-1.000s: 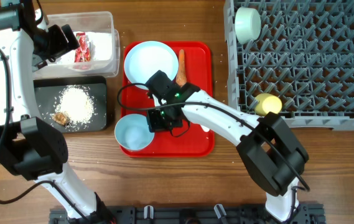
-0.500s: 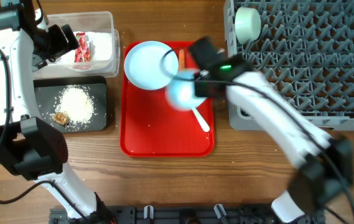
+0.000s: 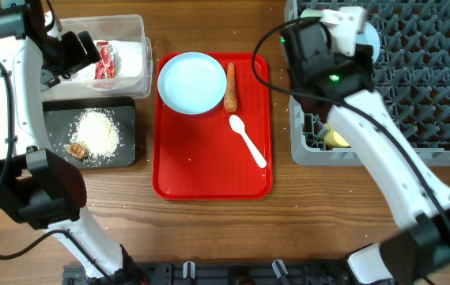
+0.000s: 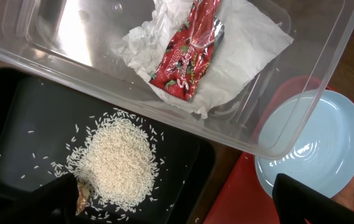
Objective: Sort waste into correct bins and load items into the dishwasher rack
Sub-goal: 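Carry the light-blue bowl right and set it in the dish rack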
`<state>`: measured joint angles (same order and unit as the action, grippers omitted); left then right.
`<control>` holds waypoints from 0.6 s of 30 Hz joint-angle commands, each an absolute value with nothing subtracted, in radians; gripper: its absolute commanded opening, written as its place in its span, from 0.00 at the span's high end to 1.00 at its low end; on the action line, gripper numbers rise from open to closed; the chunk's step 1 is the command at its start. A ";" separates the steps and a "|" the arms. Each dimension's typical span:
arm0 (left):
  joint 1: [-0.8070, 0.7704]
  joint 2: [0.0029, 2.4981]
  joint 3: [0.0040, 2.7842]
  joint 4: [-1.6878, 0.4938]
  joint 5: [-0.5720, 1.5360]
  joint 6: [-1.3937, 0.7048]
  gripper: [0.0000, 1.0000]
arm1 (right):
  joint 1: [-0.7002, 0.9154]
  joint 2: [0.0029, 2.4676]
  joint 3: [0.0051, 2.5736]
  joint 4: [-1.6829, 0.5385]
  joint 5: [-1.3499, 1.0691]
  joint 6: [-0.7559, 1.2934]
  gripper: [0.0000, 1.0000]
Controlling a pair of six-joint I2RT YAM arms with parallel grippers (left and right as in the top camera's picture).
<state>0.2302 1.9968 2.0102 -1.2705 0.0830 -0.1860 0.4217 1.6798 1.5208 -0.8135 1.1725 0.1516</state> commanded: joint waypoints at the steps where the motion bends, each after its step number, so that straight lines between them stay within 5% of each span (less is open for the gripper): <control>1: 0.227 1.981 2.026 -1.267 0.085 -0.195 0.00 | 0.421 1.791 1.512 -0.759 1.269 -0.074 0.96; 18: 0.227 1.981 2.026 -1.267 0.084 -0.195 0.00 | 0.423 1.941 1.480 -0.818 1.226 -0.123 0.96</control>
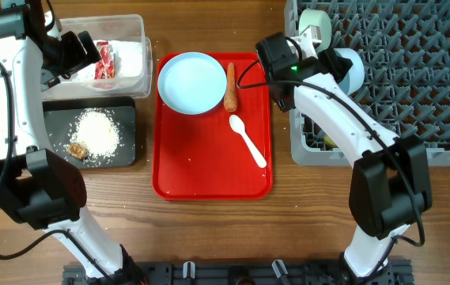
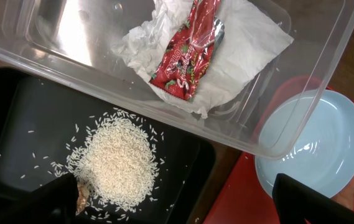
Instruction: Sort waste into correct bins and load items into the dishwasher rack
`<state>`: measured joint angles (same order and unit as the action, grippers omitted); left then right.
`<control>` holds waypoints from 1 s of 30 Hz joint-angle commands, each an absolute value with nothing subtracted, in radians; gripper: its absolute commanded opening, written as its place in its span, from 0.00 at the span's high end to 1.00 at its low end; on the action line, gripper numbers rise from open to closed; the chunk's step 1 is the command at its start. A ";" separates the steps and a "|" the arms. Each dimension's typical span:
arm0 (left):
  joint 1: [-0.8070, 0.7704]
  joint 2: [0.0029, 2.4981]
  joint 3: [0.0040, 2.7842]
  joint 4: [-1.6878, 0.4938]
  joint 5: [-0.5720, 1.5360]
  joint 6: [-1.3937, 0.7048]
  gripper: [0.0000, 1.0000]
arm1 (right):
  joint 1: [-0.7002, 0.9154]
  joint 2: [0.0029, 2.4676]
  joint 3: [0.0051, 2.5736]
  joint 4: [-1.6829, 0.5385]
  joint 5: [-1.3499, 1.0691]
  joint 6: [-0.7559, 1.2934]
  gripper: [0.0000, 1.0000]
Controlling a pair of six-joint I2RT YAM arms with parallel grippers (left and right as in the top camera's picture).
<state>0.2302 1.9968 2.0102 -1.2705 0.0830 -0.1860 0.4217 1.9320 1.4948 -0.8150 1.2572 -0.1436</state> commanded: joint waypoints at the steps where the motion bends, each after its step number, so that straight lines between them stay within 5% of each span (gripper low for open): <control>1: 0.227 1.981 2.026 -1.267 0.084 -0.195 0.00 | 0.426 1.941 1.480 -0.815 1.227 -0.122 0.96; 9: 0.227 1.981 2.026 -1.267 0.084 -0.195 0.00 | 0.494 1.941 1.480 -0.808 1.226 -0.132 0.92; 11: 0.227 1.981 2.026 -1.267 0.085 -0.195 0.00 | 0.530 1.941 1.480 -0.808 1.225 -0.132 0.79; 12: 0.227 1.981 2.026 -1.267 0.084 -0.195 0.00 | 0.555 1.941 1.480 -0.809 1.209 -0.133 0.57; 16: 0.227 1.981 2.026 -1.267 0.085 -0.195 0.00 | 0.595 1.941 1.480 -0.809 1.117 -0.184 0.21; 20: 0.227 1.981 2.026 -1.267 0.085 -0.195 0.00 | 0.601 1.941 1.480 -0.809 1.105 -0.184 0.01; 30: 0.227 1.981 2.026 -1.267 0.084 -0.195 0.00 | 0.608 1.920 1.576 -0.813 0.904 -0.105 0.00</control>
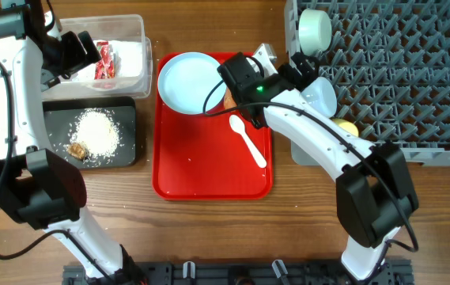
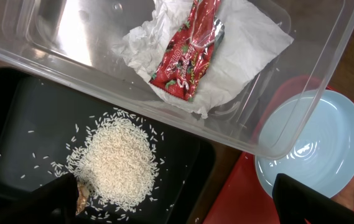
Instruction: Sort waste into correct bins and load items into the dishwasher rack
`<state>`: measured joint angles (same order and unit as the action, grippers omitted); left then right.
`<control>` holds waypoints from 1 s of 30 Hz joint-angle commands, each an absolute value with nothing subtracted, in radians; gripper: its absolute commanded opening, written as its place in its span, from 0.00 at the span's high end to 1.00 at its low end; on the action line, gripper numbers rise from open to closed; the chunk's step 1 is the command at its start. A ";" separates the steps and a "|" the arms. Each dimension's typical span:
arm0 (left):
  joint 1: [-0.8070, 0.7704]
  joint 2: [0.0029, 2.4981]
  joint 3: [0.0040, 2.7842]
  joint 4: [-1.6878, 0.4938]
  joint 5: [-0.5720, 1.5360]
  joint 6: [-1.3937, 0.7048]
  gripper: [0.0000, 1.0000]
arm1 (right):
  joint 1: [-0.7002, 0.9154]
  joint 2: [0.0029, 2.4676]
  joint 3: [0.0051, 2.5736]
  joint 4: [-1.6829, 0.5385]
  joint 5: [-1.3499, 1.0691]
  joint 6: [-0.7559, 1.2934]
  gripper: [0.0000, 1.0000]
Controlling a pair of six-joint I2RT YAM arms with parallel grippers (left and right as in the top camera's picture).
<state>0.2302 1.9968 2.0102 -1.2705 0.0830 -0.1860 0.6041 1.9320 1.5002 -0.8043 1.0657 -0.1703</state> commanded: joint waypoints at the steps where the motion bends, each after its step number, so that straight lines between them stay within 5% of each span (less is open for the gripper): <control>1: 0.227 1.981 2.026 -1.267 0.084 -0.195 0.00 | 0.611 1.912 1.599 -0.826 0.818 -0.079 0.00; 11: 0.227 1.981 2.026 -1.267 0.085 -0.195 0.00 | 0.617 1.870 1.673 -0.714 -0.227 0.189 0.00; 30: 0.227 1.981 2.026 -1.267 0.084 -0.195 0.00 | 0.585 2.075 1.621 -0.616 -0.021 0.429 0.19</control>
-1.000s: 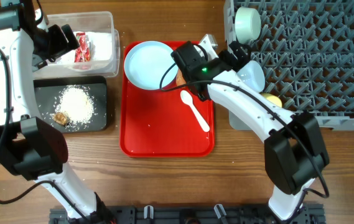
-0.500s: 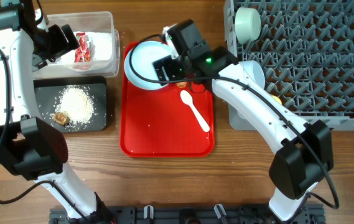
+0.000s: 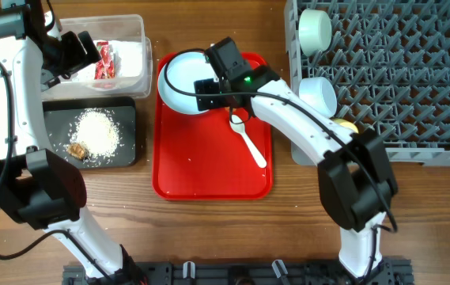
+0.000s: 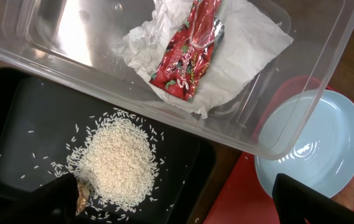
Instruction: Sort waste into correct bins and load items into the dishwasher rack
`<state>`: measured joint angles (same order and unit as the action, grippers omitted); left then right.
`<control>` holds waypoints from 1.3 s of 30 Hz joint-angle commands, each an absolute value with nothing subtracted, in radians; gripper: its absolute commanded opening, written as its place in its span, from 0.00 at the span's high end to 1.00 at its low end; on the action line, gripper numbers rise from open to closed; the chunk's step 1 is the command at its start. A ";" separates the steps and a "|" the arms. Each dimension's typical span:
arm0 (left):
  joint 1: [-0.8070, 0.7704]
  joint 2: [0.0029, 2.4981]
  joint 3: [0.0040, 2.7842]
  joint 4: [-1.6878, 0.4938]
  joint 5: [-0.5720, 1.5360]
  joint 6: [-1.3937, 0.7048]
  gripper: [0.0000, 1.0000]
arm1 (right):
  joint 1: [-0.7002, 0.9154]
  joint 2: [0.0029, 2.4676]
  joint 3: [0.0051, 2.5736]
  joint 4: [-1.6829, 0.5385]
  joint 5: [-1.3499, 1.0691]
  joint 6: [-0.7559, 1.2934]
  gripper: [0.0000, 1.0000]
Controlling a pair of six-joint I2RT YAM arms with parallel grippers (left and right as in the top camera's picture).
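Note:
On the red tray (image 3: 209, 170) lie a light blue plate (image 3: 179, 79) and a white plastic spoon (image 3: 248, 141). My right gripper (image 3: 209, 93) is low over the plate's right edge; its jaws are not clear from above, and the carrot is hidden under it. My left gripper (image 4: 177, 208) hangs open and empty over the gap between the clear bin (image 4: 326, 68) and the black tray (image 4: 15, 124). The bin holds a red wrapper (image 4: 186, 50) on a white napkin (image 4: 251, 43). Rice (image 4: 117, 162) is piled in the black tray.
The grey dishwasher rack (image 3: 414, 79) fills the right side, with a pale green cup (image 3: 315, 28), a light blue cup (image 3: 319, 95) and something yellow (image 3: 343, 125) at its left end. A brown food scrap (image 3: 76, 149) lies beside the rice.
My right gripper has moved left, from over the carrot at the tray's top right to the plate's right edge, covering the carrot. The left arm and bins are unchanged.
My right gripper was first over the rack's top left corner by the cups. Then it was at the rack's left edge, the light blue cup beside it. Then it was over the tray near the carrot, and now at the plate. The left arm stayed still throughout.

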<state>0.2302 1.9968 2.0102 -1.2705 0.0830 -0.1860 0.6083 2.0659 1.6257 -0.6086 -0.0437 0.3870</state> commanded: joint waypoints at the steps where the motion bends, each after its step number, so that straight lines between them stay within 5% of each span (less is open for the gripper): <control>1: 0.227 1.981 2.026 -1.267 0.085 -0.195 0.00 | 0.574 2.075 1.621 -0.620 -0.022 0.433 0.19; 10: 0.227 1.981 2.026 -1.267 0.085 -0.195 0.00 | 0.537 2.076 1.621 -0.478 -0.086 0.375 0.26; 23: 0.226 1.981 2.026 -1.134 0.094 -0.196 0.00 | 0.502 2.034 1.622 -0.614 -0.158 0.419 0.22; 30: 0.220 1.990 2.026 -1.108 0.371 -0.248 0.00 | 0.341 1.848 1.622 -0.712 -0.158 0.373 0.21; 34: 0.120 2.038 2.026 -1.103 0.478 -0.239 0.09 | 0.218 1.754 1.622 -0.739 -0.158 0.366 0.19; 39: -0.135 2.127 2.026 -1.065 0.316 -0.240 0.08 | 0.102 1.716 1.622 -0.779 -0.162 0.366 0.18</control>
